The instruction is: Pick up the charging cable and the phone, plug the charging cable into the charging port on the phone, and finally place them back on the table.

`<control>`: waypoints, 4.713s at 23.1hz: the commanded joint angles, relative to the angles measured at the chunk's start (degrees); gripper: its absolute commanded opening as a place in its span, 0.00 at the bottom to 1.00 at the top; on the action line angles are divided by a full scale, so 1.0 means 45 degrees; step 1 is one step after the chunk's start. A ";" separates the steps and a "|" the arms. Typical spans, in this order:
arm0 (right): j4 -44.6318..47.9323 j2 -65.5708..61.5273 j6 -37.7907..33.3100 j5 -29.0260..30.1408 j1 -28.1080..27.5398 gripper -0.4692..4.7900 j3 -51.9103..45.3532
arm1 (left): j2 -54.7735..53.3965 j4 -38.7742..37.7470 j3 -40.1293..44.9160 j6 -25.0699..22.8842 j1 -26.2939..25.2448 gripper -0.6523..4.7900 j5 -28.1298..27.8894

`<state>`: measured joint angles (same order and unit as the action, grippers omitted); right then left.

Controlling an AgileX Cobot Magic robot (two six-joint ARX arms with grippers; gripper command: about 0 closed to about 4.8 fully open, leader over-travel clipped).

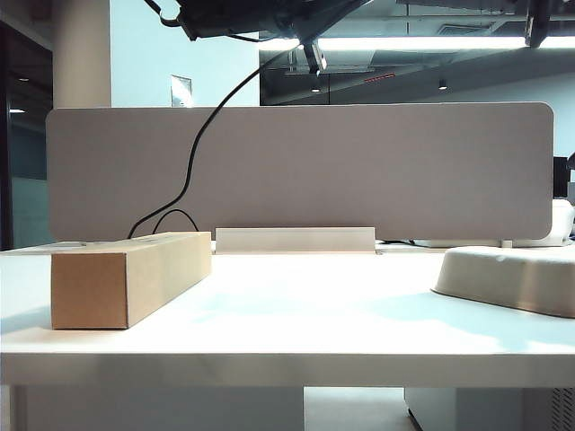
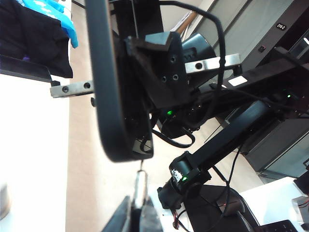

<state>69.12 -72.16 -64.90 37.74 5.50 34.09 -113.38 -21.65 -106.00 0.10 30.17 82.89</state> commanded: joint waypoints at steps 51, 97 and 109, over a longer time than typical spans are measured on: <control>-0.1117 0.0034 0.2356 0.0690 0.0024 0.09 0.0087 | -0.1540 -0.7446 0.0500 -0.7922 -0.3075 0.11 -1.4761; -0.1404 0.0034 0.2433 0.1457 0.0024 0.09 0.0087 | -0.1530 -0.7189 0.0481 -0.6917 -0.2016 0.23 -1.6563; -0.1404 0.0034 0.2438 0.1452 0.0024 0.09 0.0087 | -0.1530 -0.7155 0.0481 -0.6844 -0.2016 0.11 -1.5713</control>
<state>60.51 -72.42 -54.33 44.23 5.58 34.06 -120.42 -53.89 -103.74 -31.18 20.99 10.41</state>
